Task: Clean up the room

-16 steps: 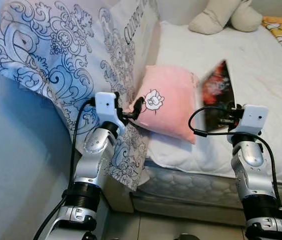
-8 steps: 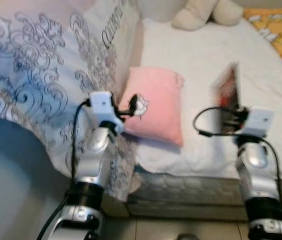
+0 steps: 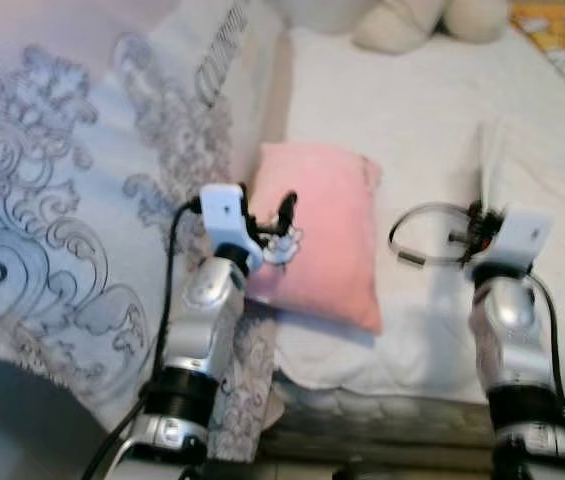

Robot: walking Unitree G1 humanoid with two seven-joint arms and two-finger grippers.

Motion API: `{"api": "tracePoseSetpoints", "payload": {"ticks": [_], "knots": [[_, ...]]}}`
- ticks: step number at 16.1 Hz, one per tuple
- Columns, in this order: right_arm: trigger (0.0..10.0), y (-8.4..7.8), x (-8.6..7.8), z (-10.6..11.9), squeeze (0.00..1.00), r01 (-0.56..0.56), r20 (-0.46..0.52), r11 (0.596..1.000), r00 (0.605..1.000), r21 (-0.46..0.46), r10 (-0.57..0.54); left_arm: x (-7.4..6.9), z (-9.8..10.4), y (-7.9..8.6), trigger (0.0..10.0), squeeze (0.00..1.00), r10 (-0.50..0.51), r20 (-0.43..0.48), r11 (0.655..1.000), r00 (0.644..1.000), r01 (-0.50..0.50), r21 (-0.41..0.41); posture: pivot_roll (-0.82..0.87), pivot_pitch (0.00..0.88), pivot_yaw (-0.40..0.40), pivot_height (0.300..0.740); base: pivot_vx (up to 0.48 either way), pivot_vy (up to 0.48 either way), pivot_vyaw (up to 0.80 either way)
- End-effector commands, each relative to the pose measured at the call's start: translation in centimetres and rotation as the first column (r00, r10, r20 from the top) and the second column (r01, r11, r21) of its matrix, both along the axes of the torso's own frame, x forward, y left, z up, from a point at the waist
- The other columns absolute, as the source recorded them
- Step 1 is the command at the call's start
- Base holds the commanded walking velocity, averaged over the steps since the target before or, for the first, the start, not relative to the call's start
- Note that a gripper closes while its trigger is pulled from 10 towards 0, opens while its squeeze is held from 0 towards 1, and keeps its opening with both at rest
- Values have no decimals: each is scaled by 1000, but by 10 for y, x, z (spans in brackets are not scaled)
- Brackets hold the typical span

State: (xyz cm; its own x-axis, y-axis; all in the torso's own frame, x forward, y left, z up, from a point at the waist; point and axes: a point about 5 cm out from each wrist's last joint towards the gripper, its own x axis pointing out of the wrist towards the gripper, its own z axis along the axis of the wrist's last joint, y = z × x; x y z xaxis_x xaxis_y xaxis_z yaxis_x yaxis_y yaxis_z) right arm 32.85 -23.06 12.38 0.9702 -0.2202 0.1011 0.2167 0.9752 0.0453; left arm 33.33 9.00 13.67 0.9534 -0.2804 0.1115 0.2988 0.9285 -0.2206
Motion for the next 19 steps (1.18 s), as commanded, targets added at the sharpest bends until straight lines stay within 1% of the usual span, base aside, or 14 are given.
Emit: {"api": "tracePoseSetpoints", "payload": {"ticks": [1,2,3,4,7,9,10,12,13,14,15,16,18,19], "knots": [[0,15,9,4,0,-65,23,997,998,50,64,0,-2,11,10000,0,25,-9,1000,1000,-25,4,-89,36,99,740,0,0,0],[0,17,13,1,0,-74,6,993,997,88,73,0,-2,12,10000,0,24,-7,1000,1000,-24,4,-85,38,101,740,0,0,0],[0,18,14,0,0,-75,-2,992,997,102,76,-1,-1,12,10000,0,24,-6,1000,1000,-24,5,-85,38,101,740,0,0,0],[0,24,21,-3,0,-101,-27,986,994,135,105,-1,-1,13,10000,0,23,-2,1000,1000,-23,7,-75,45,110,740,0,0,0],[0,33,32,-2,0,-117,-36,968,991,220,128,-4,2,17,10000,0,21,6,1000,1000,-21,15,-39,77,126,740,0,0,0],[0,35,35,-9,0,-106,-60,941,989,322,132,-8,5,22,10000,0,21,15,999,1000,-22,39,-8,108,142,740,0,0,0],[0,35,31,-31,0,-98,-130,889,976,448,173,-12,7,27,10000,0,14,20,997,1000,-15,71,27,138,163,740,0,0,0],[0,31,23,-49,0,-77,-180,847,963,526,199,-16,9,31,10000,0,4,25,995,1000,-6,96,41,158,176,740,0,0,0],[0,27,19,-55,0,-64,-203,841,958,537,202,-17,10,32,10000,0,3,24,995,1000,-6,99,46,164,174,740,0,0,0],[0,20,16,-59,0,-58,-218,845,955,531,202,-18,11,31,10000,0,3,22,995,1000,-6,99,47,165,174,740,0,0,0],[0,18,15,-60,0,-60,-220,848,954,527,204,-18,11,31,10000,0,3,21,995,1000,-5,100,47,165,173,740,0,0,0],[0,17,15,-60,0,-127,-214,854,940,505,267,-19,14,29,10000,0,-2,26,995,1000,-1,100,45,163,167,740,0,0,0],[0,11,14,-58,0,-171,-241,882,923,438,299,-21,15,26,10000,0,-6,26,996,1000,4,94,39,156,158,740,0,0,0],[0,3,16,-52,0,-203,-265,914,915,351,305,-21,14,23,10000,0,-8,25,996,1000,6,85,25,151,148,740,0,0,0]]}}
